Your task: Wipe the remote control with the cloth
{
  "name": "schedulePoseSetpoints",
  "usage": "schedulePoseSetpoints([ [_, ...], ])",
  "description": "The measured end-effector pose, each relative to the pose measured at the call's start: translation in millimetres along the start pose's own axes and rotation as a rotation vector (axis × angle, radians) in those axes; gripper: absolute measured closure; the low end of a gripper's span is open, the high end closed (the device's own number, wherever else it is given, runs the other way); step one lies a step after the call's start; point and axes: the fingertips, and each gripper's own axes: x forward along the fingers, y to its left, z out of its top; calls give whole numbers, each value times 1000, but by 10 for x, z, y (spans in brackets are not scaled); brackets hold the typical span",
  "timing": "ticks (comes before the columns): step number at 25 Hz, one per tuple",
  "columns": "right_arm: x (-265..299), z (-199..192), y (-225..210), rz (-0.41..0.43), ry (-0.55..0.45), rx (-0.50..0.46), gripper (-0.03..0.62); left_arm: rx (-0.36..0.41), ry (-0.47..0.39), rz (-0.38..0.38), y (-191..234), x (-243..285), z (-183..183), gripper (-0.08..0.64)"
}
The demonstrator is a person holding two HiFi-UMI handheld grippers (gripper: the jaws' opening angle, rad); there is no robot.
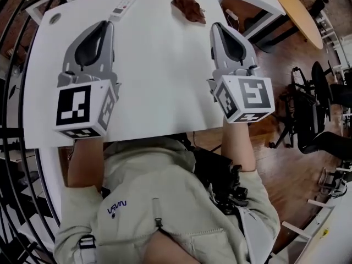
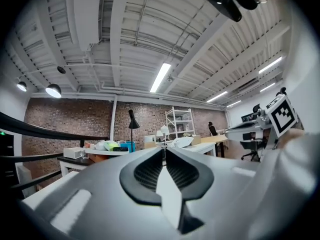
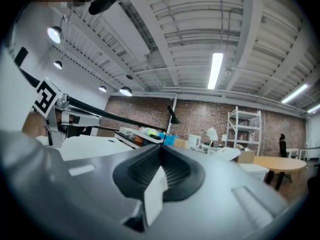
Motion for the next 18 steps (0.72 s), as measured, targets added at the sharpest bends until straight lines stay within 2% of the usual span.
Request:
schedulePoseSetpoints([
  [3,-187,-26,117,15,-25,33,588,23,-8,-5,-149,-172,-77,555],
  [7,-339,-146,261,18,-25,67,588,1,3,16,-238,-370,-316,557],
  [10,-387,-252,323,15,-17,78,588,-47,4,45,-285,-453,-394,557],
  [14,-441,-387,410,15,1,78,588,-2,20,24,-330,-487,-543,558],
  [18,-471,-530,524,25,25,75,589,-21,36,24,-382,-496,-657,558],
])
